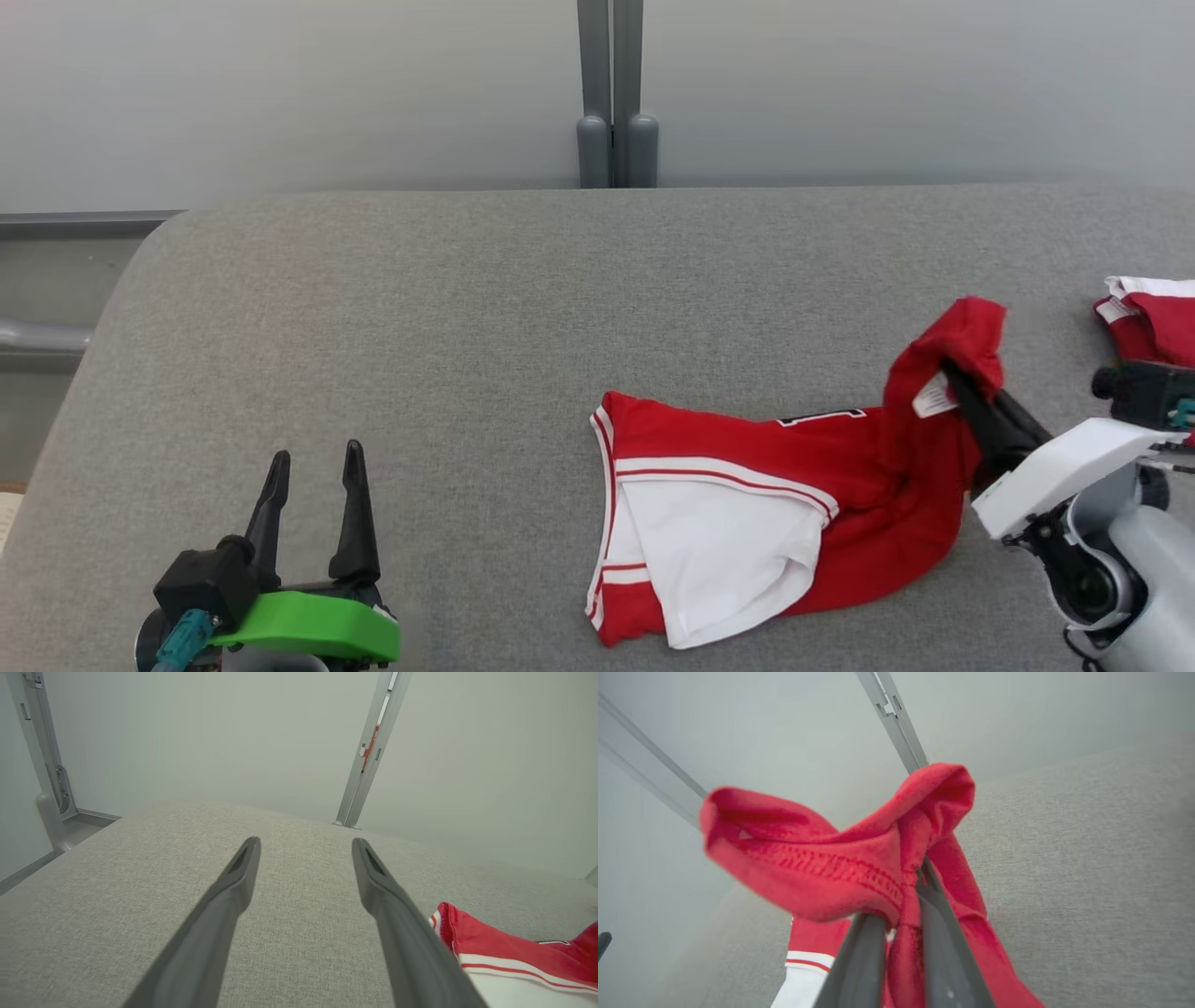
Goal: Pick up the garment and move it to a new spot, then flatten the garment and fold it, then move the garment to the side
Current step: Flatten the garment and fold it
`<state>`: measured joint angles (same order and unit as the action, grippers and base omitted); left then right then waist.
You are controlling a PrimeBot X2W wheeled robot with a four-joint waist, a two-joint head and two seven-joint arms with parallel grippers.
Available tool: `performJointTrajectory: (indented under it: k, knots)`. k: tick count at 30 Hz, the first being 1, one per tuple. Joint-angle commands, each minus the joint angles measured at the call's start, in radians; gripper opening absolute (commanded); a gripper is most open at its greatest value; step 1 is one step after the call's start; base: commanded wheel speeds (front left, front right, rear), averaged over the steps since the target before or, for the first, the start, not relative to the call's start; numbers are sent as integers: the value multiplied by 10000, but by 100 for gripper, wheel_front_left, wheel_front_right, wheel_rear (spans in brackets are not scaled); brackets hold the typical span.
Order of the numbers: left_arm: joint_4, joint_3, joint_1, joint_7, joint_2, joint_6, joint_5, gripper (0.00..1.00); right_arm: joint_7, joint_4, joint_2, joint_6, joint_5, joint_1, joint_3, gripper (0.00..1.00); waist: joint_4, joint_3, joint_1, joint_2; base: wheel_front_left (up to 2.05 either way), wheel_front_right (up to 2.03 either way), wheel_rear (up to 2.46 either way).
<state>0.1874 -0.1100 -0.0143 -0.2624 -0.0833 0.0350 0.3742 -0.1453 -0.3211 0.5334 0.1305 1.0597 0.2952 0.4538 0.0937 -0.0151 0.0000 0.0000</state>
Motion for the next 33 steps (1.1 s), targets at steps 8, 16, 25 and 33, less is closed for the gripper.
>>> performJointTrajectory:
  k: [8,16,25,33]
  knots:
    - [80,-28,-45,-30,-1,67,-3,100,620,1175,-1272,5,73,-601,531,0,1004,41,0,0,0,0,0]
    - [30,-106,-271,-30,56,107,-70,100,574,-153,-2567,6,-318,-192,811,0,1845,-244,0,0,0,0,0]
    - [132,-175,-395,-30,137,158,-85,100,498,-1666,-3386,7,-385,454,1289,22,2257,-368,0,0,0,0,0]
    - [241,-106,-304,-30,151,141,-98,100,235,-2242,-3541,7,-431,818,1587,100,2129,-290,0,0,0,0,0]
